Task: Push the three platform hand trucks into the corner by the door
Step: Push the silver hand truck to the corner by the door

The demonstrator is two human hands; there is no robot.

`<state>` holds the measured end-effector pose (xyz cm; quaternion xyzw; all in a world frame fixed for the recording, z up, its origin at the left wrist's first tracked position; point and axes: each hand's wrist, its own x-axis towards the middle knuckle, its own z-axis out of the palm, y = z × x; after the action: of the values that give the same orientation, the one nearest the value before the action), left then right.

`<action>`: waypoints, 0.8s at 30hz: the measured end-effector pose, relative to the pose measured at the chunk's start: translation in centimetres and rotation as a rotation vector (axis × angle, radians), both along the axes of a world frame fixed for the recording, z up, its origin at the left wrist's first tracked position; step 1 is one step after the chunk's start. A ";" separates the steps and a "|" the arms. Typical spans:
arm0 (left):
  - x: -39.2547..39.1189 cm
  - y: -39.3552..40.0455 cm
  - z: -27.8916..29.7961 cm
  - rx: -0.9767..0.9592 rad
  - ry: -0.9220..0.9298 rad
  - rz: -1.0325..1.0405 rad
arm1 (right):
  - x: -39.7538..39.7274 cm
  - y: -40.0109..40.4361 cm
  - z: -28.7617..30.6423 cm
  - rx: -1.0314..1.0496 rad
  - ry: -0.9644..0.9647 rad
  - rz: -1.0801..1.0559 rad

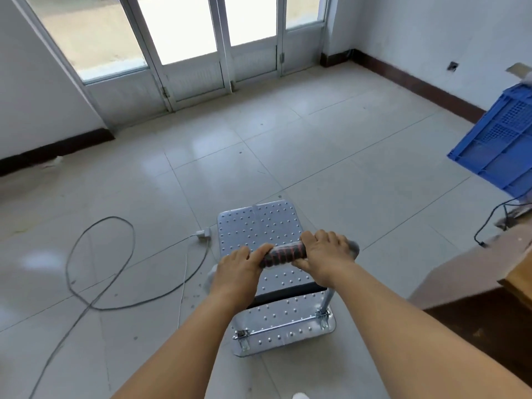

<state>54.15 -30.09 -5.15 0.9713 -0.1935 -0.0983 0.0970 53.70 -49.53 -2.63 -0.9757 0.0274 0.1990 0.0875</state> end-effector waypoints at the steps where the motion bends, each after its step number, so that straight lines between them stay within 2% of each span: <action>1: 1.4 -0.2 0.0 0.008 0.011 -0.007 | 1.3 -0.2 0.0 -0.013 -0.004 0.009; 11: 17.0 1.8 0.7 0.058 0.113 -0.060 | 15.3 1.5 -0.3 -0.052 -0.021 0.021; 24: 39.6 6.1 0.7 0.050 0.139 -0.134 | 35.1 6.7 -0.5 -0.077 -0.028 -0.116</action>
<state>93.72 -24.00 -4.41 0.9492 -0.2482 -0.1765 0.0790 88.82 -42.86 -3.08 -0.9778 0.0905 0.1785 0.0618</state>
